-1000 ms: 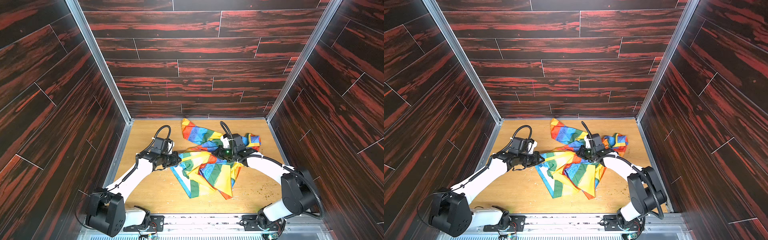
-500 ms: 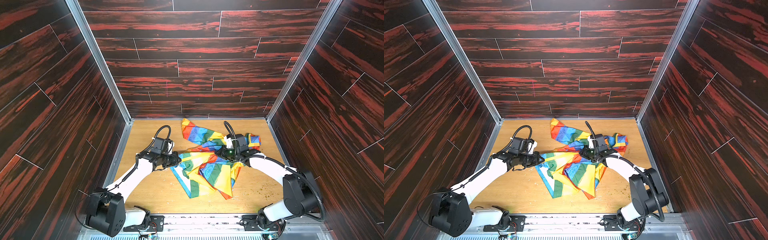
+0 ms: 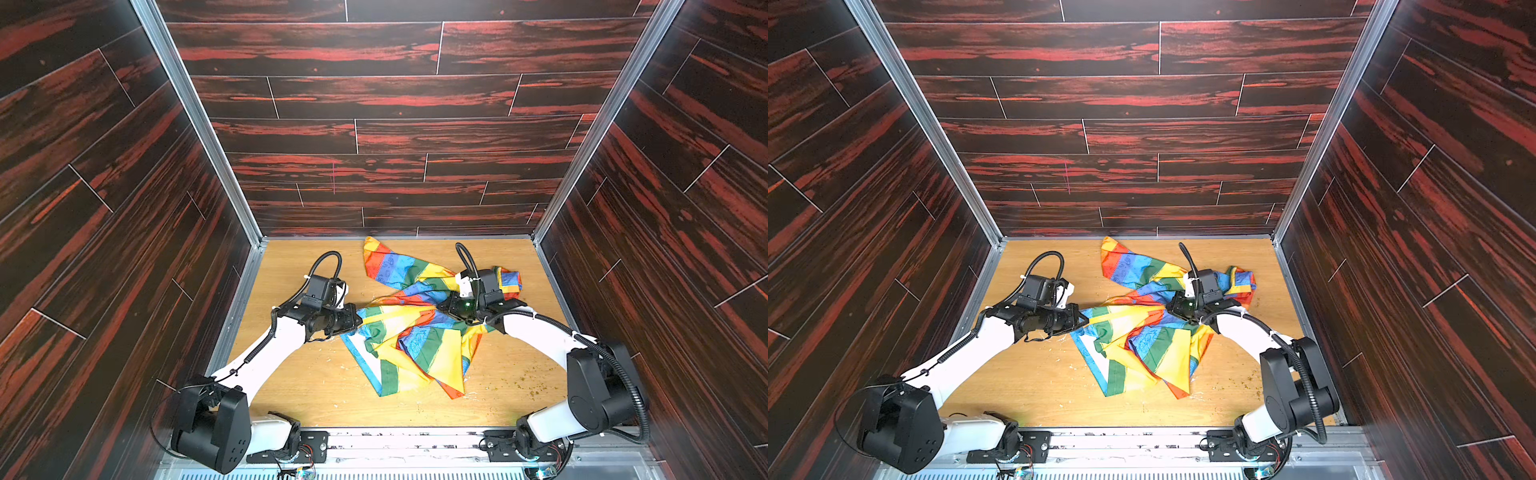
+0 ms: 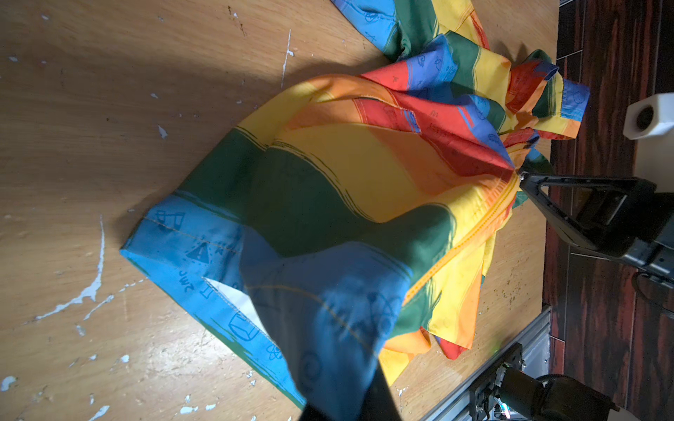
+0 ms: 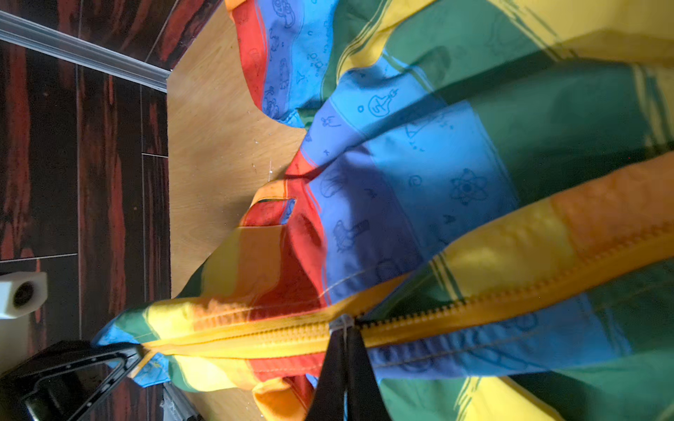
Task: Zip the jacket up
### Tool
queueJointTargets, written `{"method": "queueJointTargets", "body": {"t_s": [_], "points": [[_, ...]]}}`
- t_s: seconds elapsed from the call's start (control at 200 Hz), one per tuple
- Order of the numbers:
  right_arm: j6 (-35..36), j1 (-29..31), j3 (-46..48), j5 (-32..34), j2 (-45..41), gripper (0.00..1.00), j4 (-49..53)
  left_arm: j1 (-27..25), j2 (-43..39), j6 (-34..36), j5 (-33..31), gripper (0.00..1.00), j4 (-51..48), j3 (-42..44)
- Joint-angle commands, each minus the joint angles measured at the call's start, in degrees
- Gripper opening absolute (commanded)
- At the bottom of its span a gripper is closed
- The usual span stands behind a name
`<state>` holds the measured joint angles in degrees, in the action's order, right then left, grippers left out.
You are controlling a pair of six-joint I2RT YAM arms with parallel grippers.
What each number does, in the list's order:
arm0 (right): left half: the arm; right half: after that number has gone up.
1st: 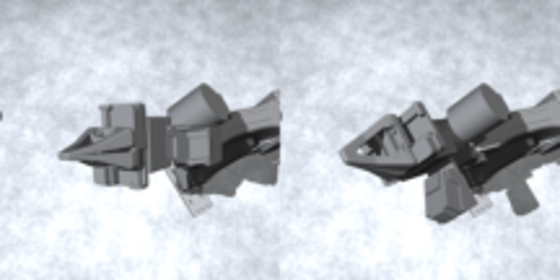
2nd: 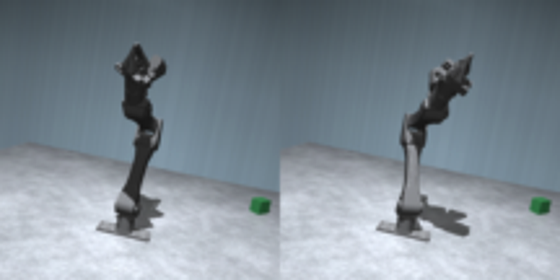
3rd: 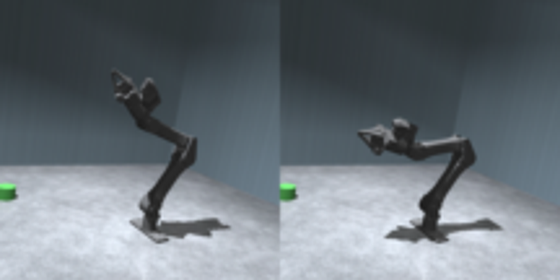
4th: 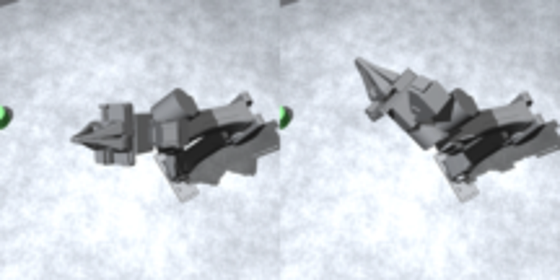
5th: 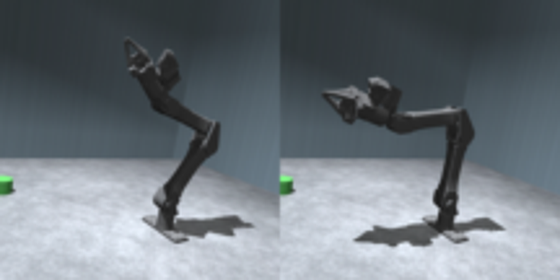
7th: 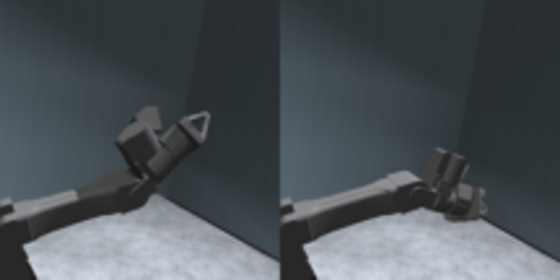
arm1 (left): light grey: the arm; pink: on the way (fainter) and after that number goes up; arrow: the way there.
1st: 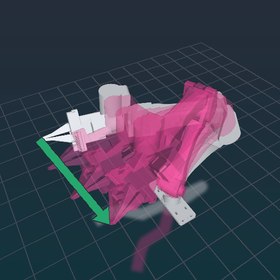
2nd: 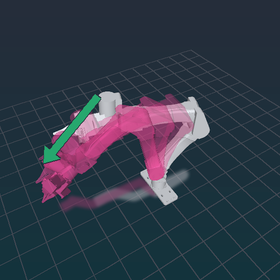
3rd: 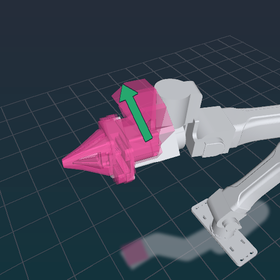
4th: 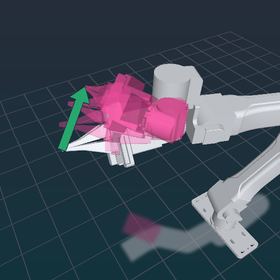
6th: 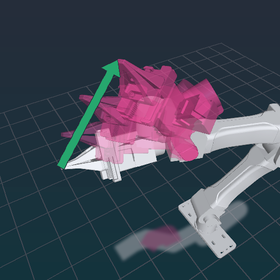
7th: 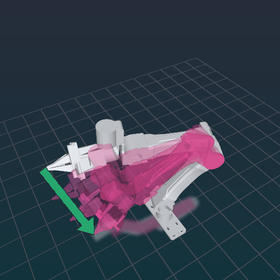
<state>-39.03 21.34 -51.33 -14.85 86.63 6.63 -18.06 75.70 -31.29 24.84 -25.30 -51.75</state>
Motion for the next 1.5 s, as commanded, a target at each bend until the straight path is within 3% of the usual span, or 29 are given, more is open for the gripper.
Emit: {"method": "queueJointTargets", "body": {"t_s": [0.0, 0.972, 1.117, 1.227, 1.493], "points": [[0.96, -1.54, 0.61, 1.83, -3.31, 0.0, 1.29, 0.34, -1.09, 0.88, -1.75, 0.0, -1.91, -1.21], [2.8, -7.1, 1.73, 1.02, -4.42, 0.0, 2.07, 0.4, -1.39, 1.43, -2.63, 0.0, -3.51, -1.87], [1.82, -7.01, 2.33, -3.39, -3.78, 0.0, -0.71, 0.45, -1.14, 1.36, -2.29, 0.0, -3.35, -1.96], [0.19, -5.65, 2.61, -8.39, -2.55, 0.0, -3.7, 0.4, -0.74, 1.23, -2.13, 0.0, -3.19, -2.28], [-0.91, 1.63, -1.93, -8.28, 1.6, 0.0, -4.37, 0.4, -0.47, 1.05, -1.86, 0.0, -3.24, -2.92]]}}
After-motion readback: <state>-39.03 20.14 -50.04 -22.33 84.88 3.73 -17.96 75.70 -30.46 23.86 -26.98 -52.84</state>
